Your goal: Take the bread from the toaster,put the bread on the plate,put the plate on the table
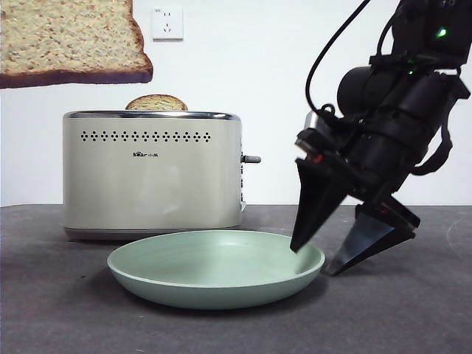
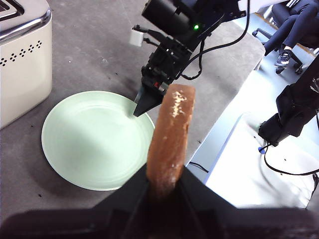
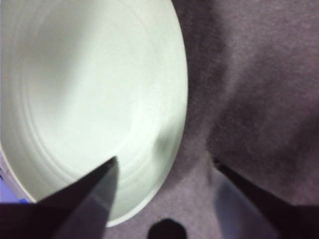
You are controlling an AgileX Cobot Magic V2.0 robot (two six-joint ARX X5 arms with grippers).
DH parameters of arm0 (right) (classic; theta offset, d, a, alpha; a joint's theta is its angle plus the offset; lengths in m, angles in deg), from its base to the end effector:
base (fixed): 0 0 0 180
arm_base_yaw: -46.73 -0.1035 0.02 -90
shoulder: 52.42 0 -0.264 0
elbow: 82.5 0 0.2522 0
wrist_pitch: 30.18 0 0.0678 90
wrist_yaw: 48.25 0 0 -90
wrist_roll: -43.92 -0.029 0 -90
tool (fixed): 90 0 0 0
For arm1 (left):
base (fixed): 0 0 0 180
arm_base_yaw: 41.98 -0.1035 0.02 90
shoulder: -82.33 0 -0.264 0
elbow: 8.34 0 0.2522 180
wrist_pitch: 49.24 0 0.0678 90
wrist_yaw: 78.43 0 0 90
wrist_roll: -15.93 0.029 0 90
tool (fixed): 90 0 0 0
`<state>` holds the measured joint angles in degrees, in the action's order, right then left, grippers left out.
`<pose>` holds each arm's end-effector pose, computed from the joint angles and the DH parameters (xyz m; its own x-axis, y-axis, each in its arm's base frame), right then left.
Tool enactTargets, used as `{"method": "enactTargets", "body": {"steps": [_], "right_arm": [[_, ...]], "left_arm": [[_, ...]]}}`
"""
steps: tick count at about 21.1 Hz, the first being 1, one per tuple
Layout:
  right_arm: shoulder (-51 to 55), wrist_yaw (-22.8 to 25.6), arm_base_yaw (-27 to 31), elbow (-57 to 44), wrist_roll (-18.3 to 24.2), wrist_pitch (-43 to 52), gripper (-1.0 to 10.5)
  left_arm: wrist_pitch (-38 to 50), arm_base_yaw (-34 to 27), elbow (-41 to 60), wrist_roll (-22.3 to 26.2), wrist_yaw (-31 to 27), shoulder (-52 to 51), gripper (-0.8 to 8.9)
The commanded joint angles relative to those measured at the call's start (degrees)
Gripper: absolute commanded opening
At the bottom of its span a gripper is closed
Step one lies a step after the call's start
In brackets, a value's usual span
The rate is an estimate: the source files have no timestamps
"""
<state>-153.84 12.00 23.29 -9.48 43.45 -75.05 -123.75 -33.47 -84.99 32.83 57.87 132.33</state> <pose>0.2887 0.1408 0.1533 0.0319 0.5547 -0.8314 -0.4692 0.7428 0.4776 0.1301 -0.0407 0.3537 0.3515 -0.7836 -0.5123 0.7700 0.5532 -0.3179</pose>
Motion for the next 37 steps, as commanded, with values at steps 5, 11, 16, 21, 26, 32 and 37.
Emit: {"method": "enactTargets", "body": {"steps": [5,11,16,21,26,32,37], "right_arm": [[-1.22,0.50,-0.68,0.11,-0.20,2.27,-0.2],[-1.22,4.50,-0.68,0.11,-1.25,2.62,-0.2],[2.19,4.17,-0.72,0.11,-1.99,2.19,-0.2],[9.84,4.20,-1.57,0.11,-4.26,1.49,-0.2],[17.53,4.26,-3.50,0.11,-5.35,-0.90,-0.2],[25.46,4.66,-5.99,0.11,-7.50,-2.05,-0.2],[26.99,4.63,-6.10,0.11,-7.21,-4.61,-0.2]], "left_arm": [[0.79,0.13,0.39,0.66,0.76,-0.22,-0.09],[1.40,0.15,0.39,-0.68,3.10,-0.20,-0.09],[5.90,1.11,0.39,-6.21,6.34,0.37,-0.09],[11.28,4.11,0.39,-11.82,6.64,2.95,-0.09],[17.99,9.07,0.39,-15.76,6.67,7.45,-0.09],[23.96,16.92,0.39,-18.38,3.34,17.68,-0.09],[25.75,19.37,0.39,-18.45,-6.93,25.83,-0.09]]}}
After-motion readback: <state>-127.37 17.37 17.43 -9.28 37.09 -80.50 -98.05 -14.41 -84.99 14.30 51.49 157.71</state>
